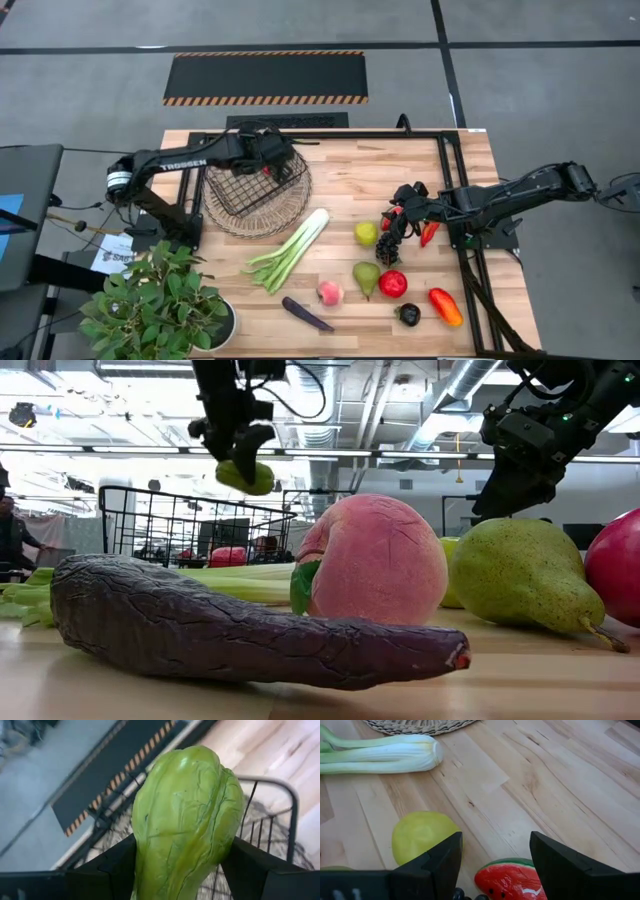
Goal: Build produce basket
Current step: Put the green chayote into the wire basket, then put the green apple into the wire basket
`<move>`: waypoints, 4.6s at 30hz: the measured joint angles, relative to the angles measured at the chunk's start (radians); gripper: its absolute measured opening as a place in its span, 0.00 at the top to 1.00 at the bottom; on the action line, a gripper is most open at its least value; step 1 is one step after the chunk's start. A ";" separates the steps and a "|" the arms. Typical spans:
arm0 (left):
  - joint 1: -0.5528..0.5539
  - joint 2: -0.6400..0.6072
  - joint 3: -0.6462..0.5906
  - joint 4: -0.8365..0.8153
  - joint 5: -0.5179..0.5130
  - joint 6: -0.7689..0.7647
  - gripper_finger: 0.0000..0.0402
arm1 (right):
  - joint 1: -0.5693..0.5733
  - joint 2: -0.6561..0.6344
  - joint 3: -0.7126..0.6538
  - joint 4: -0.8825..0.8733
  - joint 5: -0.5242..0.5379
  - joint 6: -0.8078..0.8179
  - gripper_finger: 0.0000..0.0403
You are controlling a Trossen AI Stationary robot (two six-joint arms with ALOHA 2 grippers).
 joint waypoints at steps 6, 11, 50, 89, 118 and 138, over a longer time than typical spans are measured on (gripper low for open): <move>0.031 0.000 -0.024 0.015 0.014 0.007 0.44 | 0.000 0.000 0.000 0.000 0.000 0.000 0.37; 0.049 0.001 -0.025 0.016 0.043 0.021 0.44 | 0.000 0.000 0.000 0.000 0.000 0.000 0.37; 0.108 0.006 -0.234 0.220 0.357 -0.050 0.44 | 0.000 0.000 0.000 0.000 0.002 -0.009 0.37; -0.095 0.017 0.001 0.459 0.433 0.139 0.18 | 0.000 0.000 0.000 0.000 0.001 -0.008 0.37; -0.316 0.479 0.000 1.102 0.540 0.239 0.18 | 0.002 0.000 0.000 -0.009 0.000 0.001 0.37; -0.295 0.581 0.000 1.176 0.589 0.297 0.18 | 0.002 0.001 0.000 -0.013 0.001 -0.008 0.37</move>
